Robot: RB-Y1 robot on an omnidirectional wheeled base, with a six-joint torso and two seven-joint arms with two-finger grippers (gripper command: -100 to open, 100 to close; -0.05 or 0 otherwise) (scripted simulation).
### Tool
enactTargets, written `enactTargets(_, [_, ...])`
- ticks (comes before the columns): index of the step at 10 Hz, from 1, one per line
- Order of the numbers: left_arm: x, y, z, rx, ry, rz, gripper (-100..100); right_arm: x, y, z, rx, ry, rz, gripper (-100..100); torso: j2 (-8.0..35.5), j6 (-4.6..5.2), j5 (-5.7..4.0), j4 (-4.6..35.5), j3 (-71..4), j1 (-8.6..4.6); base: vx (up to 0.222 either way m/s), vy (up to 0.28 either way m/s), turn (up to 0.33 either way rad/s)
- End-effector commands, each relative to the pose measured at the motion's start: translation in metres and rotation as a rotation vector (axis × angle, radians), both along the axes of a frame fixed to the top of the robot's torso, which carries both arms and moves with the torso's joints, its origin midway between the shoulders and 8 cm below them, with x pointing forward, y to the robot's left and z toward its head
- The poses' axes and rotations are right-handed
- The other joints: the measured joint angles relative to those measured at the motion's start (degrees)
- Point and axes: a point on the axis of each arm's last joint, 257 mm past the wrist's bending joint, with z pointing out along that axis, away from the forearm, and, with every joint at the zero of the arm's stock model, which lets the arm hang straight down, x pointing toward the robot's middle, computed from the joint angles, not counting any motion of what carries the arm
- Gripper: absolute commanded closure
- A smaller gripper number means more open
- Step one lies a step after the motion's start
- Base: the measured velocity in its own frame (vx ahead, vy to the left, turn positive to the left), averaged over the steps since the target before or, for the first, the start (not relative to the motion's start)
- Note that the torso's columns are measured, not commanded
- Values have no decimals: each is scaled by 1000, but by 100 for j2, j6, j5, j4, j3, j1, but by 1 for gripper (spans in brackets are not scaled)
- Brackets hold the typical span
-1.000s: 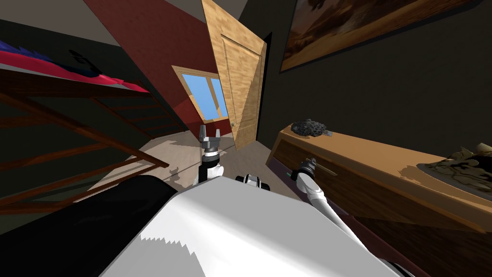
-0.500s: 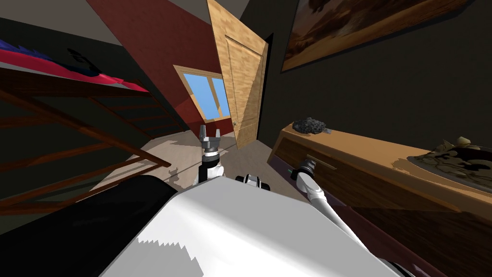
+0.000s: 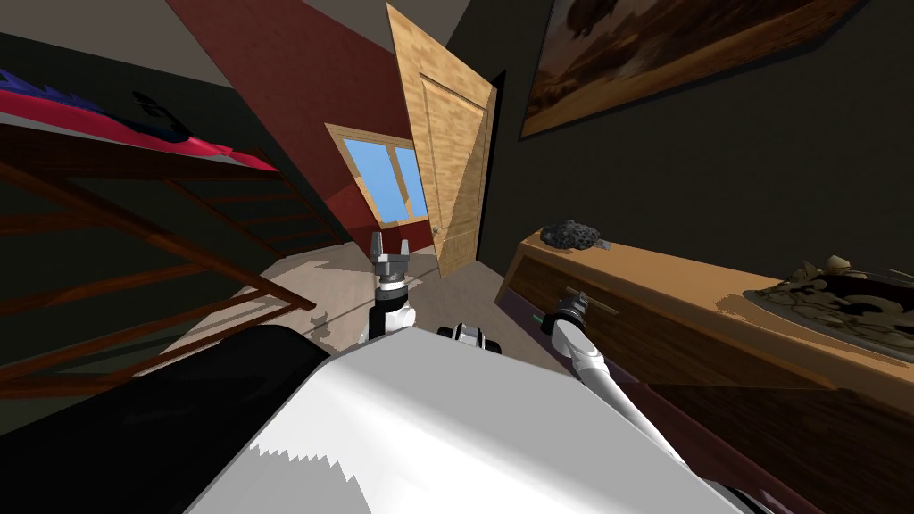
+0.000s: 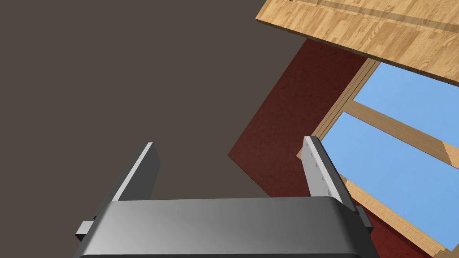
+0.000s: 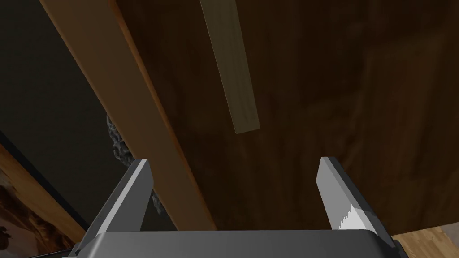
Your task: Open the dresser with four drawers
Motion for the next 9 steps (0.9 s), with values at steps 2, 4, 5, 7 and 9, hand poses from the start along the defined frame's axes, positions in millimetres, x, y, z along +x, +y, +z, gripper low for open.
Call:
enactTargets(2, [0,0,0,0,0,0,0,0,-3,0,0,1,0,-100,37,0,6,12,25,15,70,-126,17])
enactTargets(4, [0,0,0,0,0,0,0,0,-5,0,3,1,-3,-100,31,-1,13,12,22,33,73,-80,15])
enactTargets(5, [0,0,0,0,0,0,0,0,-5,0,3,1,-3,100,33,0,10,9,20,36,8,-10,0])
enactTargets(7, [0,0,0,0,0,0,0,2,-2,2,4,0,4,100,73,11,19,25,43,45,-99,65,-22])
enactTargets(9, [0,0,0,-1,0,0,0,4,0,4,6,-1,11,100,66,8,20,26,42,52,-144,144,-41])
